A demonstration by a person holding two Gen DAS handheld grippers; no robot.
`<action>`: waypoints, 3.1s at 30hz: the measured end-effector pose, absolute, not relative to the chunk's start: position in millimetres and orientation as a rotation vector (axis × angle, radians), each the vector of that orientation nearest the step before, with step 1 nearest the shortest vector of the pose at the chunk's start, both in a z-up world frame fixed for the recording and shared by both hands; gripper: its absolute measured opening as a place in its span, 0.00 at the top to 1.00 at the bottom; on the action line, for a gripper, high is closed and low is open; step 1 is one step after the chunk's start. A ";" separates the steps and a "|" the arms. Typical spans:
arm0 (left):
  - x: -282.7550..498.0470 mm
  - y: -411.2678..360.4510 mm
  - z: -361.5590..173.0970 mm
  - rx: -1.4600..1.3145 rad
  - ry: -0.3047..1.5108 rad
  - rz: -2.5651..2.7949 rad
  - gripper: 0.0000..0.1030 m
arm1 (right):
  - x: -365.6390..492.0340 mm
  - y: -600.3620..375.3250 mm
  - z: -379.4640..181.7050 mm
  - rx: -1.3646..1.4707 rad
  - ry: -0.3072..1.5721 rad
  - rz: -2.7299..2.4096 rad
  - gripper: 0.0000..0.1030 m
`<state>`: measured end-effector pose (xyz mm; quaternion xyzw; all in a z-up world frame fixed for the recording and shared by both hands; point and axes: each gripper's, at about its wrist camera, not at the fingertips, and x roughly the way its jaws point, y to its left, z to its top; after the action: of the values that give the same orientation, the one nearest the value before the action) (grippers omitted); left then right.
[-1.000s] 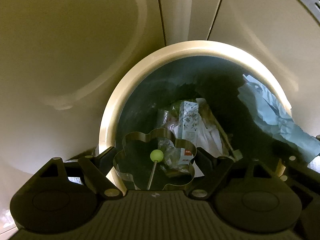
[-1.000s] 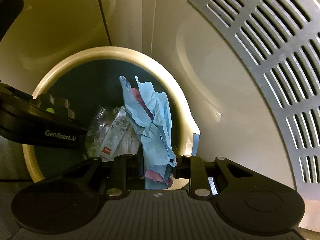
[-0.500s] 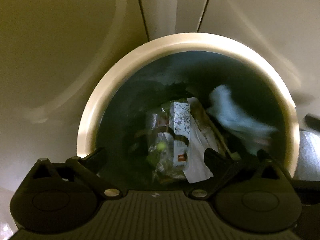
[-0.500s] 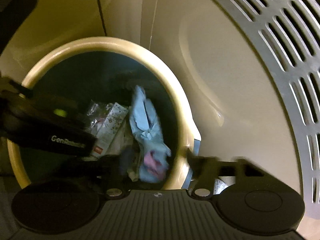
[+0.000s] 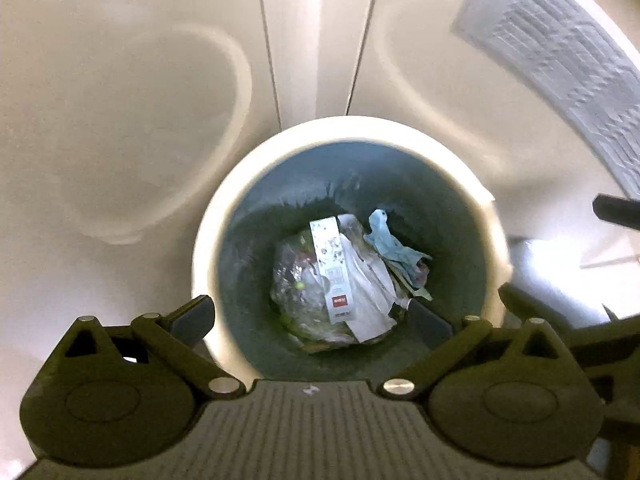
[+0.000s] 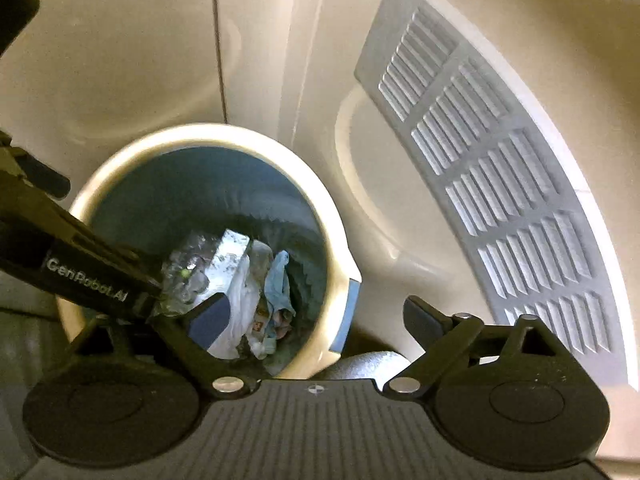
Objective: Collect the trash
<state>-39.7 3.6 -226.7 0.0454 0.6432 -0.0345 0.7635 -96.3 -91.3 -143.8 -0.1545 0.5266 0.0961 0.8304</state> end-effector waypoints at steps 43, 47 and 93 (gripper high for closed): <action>-158.7 1.1 -127.1 0.122 1.153 0.078 0.00 | -196.7 -111.4 -61.7 -0.272 0.905 0.172 0.00; -152.2 4.3 -146.4 0.141 1.224 0.103 0.00 | -190.5 -107.5 -72.7 -0.257 0.944 0.172 0.00; -124.2 32.0 -191.8 0.084 1.341 0.133 0.00 | -157.1 -91.4 -112.8 -0.297 1.075 0.174 0.00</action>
<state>-124.2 32.0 -191.8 0.0387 0.6205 0.0617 0.7808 -157.1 -91.4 -112.8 -0.1407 0.5093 0.0825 0.8450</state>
